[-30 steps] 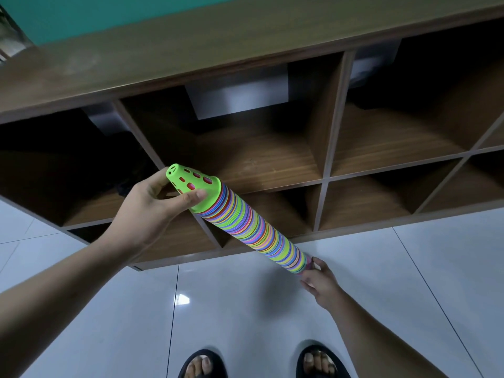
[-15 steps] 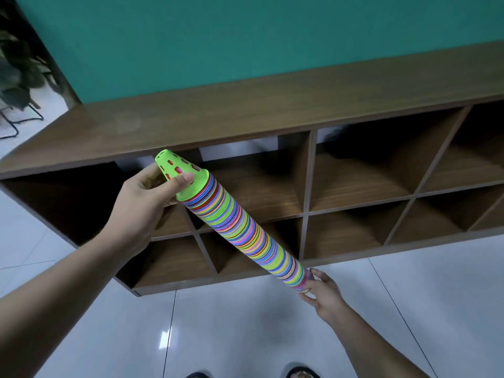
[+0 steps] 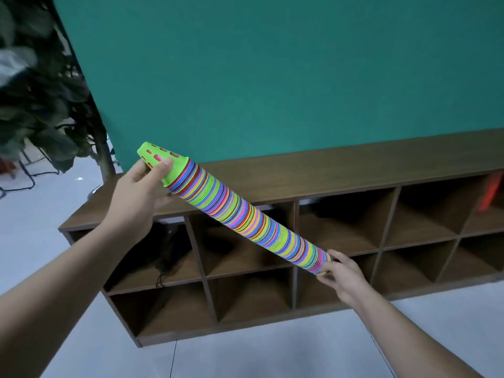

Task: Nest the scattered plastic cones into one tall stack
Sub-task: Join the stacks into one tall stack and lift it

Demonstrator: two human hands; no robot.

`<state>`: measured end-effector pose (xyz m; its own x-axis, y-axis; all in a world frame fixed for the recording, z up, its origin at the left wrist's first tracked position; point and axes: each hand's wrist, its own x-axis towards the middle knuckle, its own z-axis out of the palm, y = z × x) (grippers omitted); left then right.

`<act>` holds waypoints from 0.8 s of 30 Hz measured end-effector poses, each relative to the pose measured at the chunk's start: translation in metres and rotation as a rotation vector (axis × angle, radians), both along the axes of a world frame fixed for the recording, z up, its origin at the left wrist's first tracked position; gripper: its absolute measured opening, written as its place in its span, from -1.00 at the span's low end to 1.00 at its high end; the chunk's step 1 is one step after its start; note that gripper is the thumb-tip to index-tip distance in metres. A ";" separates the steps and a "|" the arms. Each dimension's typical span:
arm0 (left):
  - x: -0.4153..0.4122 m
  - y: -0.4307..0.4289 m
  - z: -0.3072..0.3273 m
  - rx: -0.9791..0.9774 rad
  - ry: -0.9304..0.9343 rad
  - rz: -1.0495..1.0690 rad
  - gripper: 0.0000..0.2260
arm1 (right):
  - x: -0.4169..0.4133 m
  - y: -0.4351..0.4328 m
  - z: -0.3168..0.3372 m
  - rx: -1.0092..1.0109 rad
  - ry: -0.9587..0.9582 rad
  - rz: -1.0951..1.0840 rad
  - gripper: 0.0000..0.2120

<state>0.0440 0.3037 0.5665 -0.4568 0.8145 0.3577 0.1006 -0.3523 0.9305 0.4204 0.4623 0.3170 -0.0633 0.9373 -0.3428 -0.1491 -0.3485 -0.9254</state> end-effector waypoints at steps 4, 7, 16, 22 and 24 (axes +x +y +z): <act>-0.019 0.000 0.022 0.047 -0.100 0.015 -0.65 | 0.013 0.012 0.071 0.121 -0.003 -0.043 -0.32; -0.037 0.006 0.029 0.076 -0.179 0.023 -0.61 | 0.017 0.024 0.121 0.195 -0.014 -0.062 -0.29; -0.111 0.069 0.004 0.030 -0.408 0.081 -0.61 | -0.020 0.082 0.208 0.315 -0.065 -0.038 -0.32; -0.174 0.143 -0.041 -0.157 -0.435 0.187 -0.56 | -0.073 0.147 0.216 0.327 -0.162 -0.029 -0.31; -0.204 0.172 -0.059 -0.200 -0.441 0.208 -0.48 | -0.089 0.171 0.215 0.334 -0.185 -0.011 -0.31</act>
